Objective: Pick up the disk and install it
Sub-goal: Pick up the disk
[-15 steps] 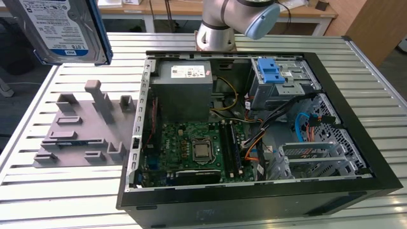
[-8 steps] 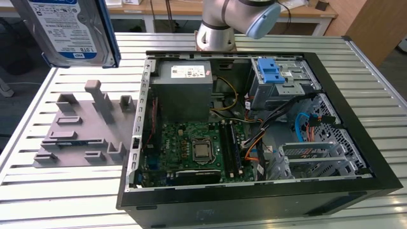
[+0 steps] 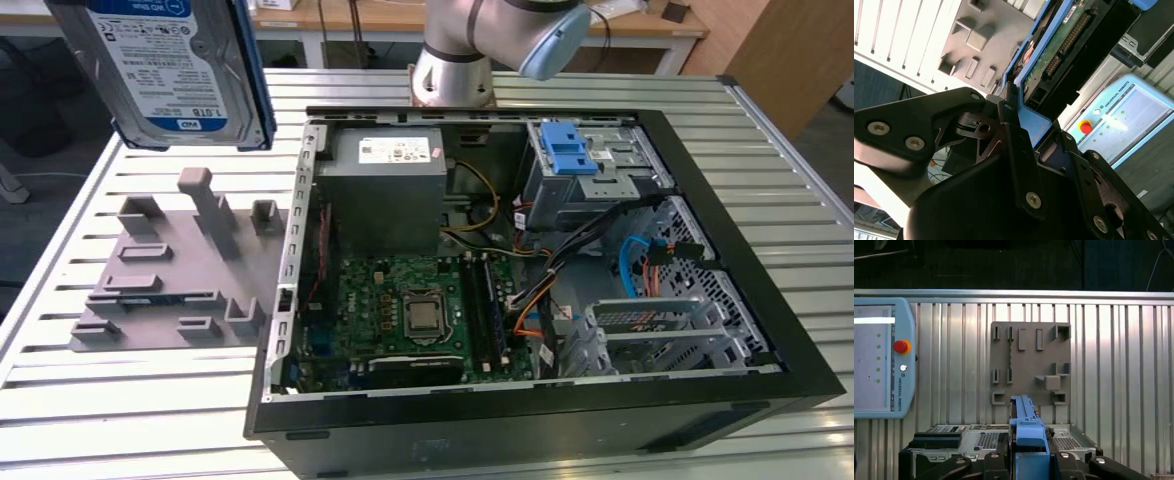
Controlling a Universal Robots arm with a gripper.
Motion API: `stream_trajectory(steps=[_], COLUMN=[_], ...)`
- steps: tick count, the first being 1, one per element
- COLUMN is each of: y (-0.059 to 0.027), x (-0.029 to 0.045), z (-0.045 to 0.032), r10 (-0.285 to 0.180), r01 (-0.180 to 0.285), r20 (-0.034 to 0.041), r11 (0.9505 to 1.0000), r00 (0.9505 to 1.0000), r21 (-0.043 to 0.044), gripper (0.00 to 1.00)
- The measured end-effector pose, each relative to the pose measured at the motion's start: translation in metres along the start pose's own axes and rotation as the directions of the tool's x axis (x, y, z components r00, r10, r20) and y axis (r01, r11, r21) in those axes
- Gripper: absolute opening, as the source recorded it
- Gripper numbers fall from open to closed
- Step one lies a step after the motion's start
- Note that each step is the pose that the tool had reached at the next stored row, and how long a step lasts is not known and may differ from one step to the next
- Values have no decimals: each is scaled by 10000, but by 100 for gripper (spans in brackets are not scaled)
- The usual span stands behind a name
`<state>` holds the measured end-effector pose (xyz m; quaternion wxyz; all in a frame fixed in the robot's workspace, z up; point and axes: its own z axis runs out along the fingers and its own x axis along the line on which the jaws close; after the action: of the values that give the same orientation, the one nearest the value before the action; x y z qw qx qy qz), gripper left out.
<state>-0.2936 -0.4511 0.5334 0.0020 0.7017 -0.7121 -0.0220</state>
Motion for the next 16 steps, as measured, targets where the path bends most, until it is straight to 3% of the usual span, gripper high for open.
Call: stream_trajectory(steps=[16], y=[-380], x=[151], z=[-13], r10=[-1], r01=[1], r20=[-4], r11=[10000], r00=[10000], r21=[-2], gripper=[36])
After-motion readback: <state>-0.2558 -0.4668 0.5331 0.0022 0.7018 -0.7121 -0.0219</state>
